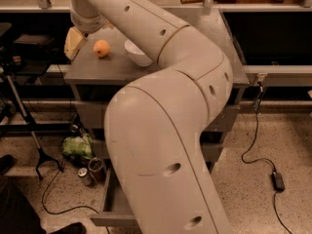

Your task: Place orange into bottom drawer

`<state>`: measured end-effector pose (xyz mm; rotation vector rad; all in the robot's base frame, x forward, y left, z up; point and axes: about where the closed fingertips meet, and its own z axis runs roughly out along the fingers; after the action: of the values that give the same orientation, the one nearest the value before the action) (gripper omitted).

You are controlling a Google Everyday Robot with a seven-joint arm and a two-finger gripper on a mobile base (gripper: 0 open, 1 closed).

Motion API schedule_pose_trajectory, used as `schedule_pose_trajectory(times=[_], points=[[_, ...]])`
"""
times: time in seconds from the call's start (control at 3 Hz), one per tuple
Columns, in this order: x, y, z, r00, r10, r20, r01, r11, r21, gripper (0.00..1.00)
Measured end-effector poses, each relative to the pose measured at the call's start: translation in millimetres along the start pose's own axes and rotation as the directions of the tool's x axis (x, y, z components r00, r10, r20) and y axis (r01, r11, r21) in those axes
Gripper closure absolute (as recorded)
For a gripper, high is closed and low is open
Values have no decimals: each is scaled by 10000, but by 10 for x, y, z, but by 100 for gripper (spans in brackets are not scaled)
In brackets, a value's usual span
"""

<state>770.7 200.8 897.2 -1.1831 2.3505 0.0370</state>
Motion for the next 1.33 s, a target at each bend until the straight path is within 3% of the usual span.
schedule_pose_trajectory(times=[0.33, 0.67, 1.0, 1.33], points=[[75, -144, 164, 9958, 879, -266, -865, 9951, 487, 0], [158, -297, 300, 9823, 1873, -96, -1859, 9792, 809, 0], [155, -414, 434, 9587, 2796, 522, -2833, 9550, 876, 0], [84, -522, 504, 9337, 3347, 1272, -3477, 9324, 987, 0]])
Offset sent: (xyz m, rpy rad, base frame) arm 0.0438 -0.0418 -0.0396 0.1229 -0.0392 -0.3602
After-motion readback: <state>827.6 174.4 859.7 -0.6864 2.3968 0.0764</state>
